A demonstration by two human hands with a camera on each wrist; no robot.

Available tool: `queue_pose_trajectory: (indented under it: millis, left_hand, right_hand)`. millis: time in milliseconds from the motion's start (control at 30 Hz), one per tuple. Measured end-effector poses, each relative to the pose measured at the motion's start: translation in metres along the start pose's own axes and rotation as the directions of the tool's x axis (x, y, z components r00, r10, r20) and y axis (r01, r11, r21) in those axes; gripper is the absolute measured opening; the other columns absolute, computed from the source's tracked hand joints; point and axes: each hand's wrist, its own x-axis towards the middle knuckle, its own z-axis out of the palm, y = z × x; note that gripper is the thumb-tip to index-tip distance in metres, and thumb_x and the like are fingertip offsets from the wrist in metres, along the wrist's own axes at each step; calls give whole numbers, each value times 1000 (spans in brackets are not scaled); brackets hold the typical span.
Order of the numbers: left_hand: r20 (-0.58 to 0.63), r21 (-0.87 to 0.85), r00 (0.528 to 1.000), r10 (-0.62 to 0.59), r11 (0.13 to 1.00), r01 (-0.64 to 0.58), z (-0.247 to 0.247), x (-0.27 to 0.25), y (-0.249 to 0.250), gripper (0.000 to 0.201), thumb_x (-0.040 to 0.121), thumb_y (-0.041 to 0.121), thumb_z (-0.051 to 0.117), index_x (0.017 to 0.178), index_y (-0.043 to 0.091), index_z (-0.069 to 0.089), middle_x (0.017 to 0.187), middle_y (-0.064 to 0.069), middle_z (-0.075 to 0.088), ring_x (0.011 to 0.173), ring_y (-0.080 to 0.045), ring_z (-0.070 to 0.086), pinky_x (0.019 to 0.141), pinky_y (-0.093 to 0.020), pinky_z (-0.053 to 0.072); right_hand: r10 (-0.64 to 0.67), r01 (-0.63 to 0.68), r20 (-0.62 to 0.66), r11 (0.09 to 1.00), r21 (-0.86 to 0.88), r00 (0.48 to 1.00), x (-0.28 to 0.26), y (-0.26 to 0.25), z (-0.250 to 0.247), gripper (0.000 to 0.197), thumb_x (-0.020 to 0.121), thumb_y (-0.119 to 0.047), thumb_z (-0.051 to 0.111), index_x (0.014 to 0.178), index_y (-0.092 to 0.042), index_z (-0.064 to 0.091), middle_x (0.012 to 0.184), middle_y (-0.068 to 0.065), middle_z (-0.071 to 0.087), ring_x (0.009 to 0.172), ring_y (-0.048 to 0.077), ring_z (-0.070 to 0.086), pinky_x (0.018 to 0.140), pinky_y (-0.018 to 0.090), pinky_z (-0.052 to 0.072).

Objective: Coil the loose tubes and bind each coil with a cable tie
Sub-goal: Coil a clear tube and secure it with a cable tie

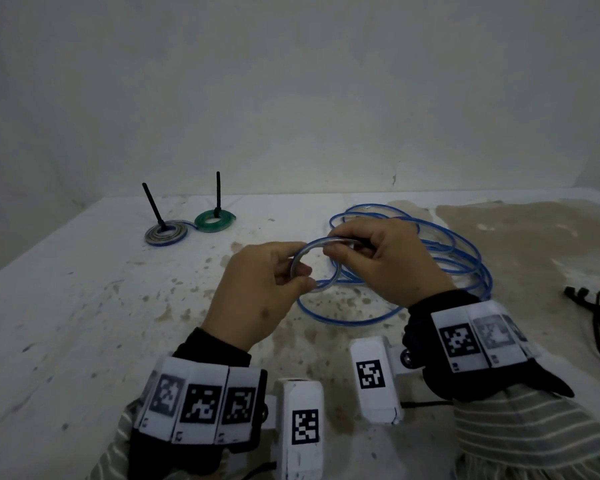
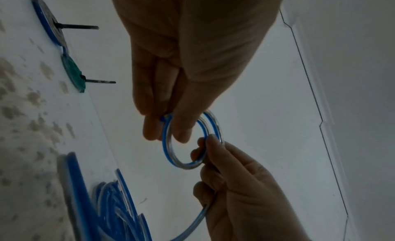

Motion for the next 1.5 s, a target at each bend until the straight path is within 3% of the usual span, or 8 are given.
queue_pose_trajectory:
  millis: [200, 400, 700, 900, 1133, 1233, 1367, 1500]
  left_hand:
    - [103, -178, 986, -131, 973, 148, 4, -1, 1, 11, 88, 11, 58, 92, 11, 68, 82, -13, 72, 70, -13, 68, 69, -28, 58]
    - [103, -242, 985, -137, 957, 158, -4, -2, 2, 14, 75, 3, 71, 81, 16, 71, 79, -5, 71, 61, -11, 66, 58, -21, 56]
    - [55, -412, 991, -125, 901, 137, -2, -1, 5, 24, 73, -6, 69, 88, 14, 70, 70, -1, 71, 70, -25, 70, 68, -32, 59]
    - [54, -195, 997, -47, 979, 57, -8, -1, 5, 27, 70, -4, 73, 80, 21, 68, 78, -6, 70, 70, -20, 70, 70, -23, 57]
    - [219, -251, 972, -79, 959, 134, -6, -1, 7, 22, 75, -1, 70, 84, 19, 68, 87, -26, 65, 72, -27, 65, 69, -29, 58]
    - [252, -263, 964, -88, 952, 156, -8, 0, 6, 21, 79, -3, 65, 83, 18, 65, 79, -16, 64, 71, -22, 65, 64, -19, 56]
    - [252, -230, 960, -121, 956, 181, -11, 0, 2, 17, 83, 0, 62, 83, 17, 64, 64, 3, 67, 67, -14, 68, 64, -25, 58]
    - [153, -338, 980, -130, 925, 176, -9, 1, 3, 11, 86, 0, 58, 82, 10, 62, 68, -6, 63, 65, -15, 69, 61, -26, 58]
  right_hand:
    - [12, -11, 10, 1000, -25, 1000, 0, 1, 0, 10, 83, -17, 66, 89, -11, 72, 76, 4, 70, 70, 30, 62, 67, 43, 49]
    - [20, -21, 48, 999, 28, 999, 0, -3, 4, 7, 84, -18, 65, 87, -15, 71, 75, 10, 69, 71, 36, 60, 66, 42, 46]
    - [-67, 63, 24, 989, 135, 997, 0, -5, 2, 8, 80, -33, 60, 84, -39, 63, 80, 6, 69, 72, 36, 60, 65, 50, 49]
    - [-74, 72, 14, 990, 124, 997, 0, -1, -5, 7, 76, -28, 66, 82, -29, 69, 74, -7, 59, 60, 8, 51, 53, 16, 36]
    - [-32, 45, -88, 987, 153, 996, 0, 10, -17, 5, 74, -24, 68, 75, -29, 67, 72, -10, 60, 65, 6, 58, 59, 19, 45]
    - [-24, 42, -96, 980, 194, 995, -1, 12, -19, 5, 74, -20, 69, 75, -24, 67, 66, -15, 62, 64, -1, 58, 61, 11, 43]
    - [58, -36, -80, 966, 254, 995, 0, 13, -18, 13, 75, -14, 72, 71, -25, 66, 62, -21, 65, 59, -4, 59, 60, 8, 43]
    - [165, -135, -65, 935, 328, 984, 1, 7, -7, 10, 80, -21, 64, 71, -22, 65, 52, -12, 59, 50, 2, 50, 52, 15, 41]
